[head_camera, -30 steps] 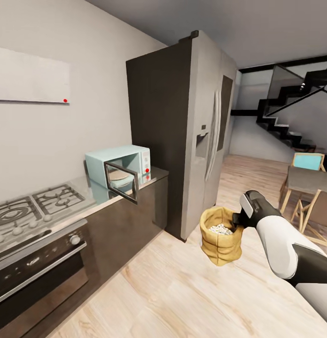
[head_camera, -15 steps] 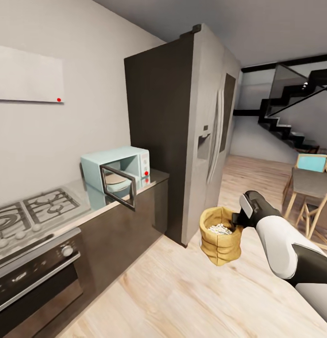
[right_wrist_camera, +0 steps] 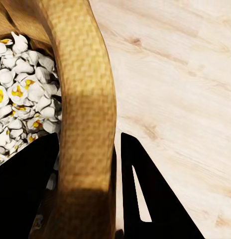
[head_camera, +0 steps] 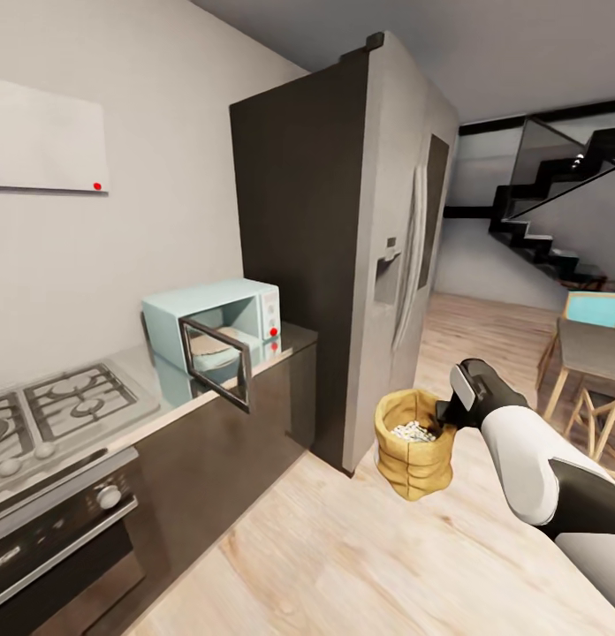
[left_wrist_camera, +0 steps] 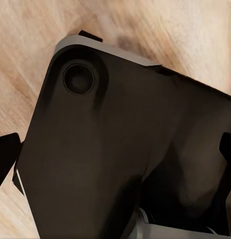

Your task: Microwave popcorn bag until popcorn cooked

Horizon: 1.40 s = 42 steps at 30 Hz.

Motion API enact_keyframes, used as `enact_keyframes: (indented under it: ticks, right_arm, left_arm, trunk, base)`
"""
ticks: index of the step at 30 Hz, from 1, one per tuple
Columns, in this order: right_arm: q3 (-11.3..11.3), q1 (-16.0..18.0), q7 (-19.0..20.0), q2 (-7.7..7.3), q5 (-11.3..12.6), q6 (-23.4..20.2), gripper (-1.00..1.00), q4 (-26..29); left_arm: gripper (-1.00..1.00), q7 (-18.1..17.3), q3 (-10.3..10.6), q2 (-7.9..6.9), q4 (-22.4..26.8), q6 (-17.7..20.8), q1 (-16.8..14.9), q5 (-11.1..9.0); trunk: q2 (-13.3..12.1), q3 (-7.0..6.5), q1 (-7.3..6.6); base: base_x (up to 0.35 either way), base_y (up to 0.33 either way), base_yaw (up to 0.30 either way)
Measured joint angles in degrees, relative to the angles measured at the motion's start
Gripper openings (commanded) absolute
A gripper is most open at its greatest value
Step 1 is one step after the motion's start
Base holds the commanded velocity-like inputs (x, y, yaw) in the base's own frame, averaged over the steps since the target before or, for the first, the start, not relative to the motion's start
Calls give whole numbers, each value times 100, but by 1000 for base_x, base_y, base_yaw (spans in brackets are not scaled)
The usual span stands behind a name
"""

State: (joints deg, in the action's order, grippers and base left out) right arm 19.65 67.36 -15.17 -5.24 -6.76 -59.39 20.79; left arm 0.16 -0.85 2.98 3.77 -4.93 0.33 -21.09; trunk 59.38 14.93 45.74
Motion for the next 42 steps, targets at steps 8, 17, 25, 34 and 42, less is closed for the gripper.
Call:
enact_keyframes:
  ticks: [8,17,25,34,42]
  right_arm:
    - [0,0,18,-6,-1,19,-100,-7]
    - [0,0,20,-10,0,27,-100,-10]
    - [0,0,1,-1,-23,45,-100,-11]
    - [9,0,9,-17,-32,58,-100,-10]
    - [1,0,-11,0,-20,23,-100,-10]
  left_arm:
    - [100,0,-2,0,0,-1,0,4]
    - [100,0,-3,0,1,1,1,2]
    - [100,0,-4,0,0,4,0,-1]
    - [100,0,-4,0,0,3,0,-2]
    - [100,0,-5,0,0,3,0,0]
  trunk:
    - [0,0,0]
    - [0,0,0]
    - [0,0,0]
    - [0,0,0]
    - [-1,0,2]
  base:
    - [211,0,11]
    - [210,0,245]
    - [205,0,133]
    - [202,0,1]
    - [68,0,8]
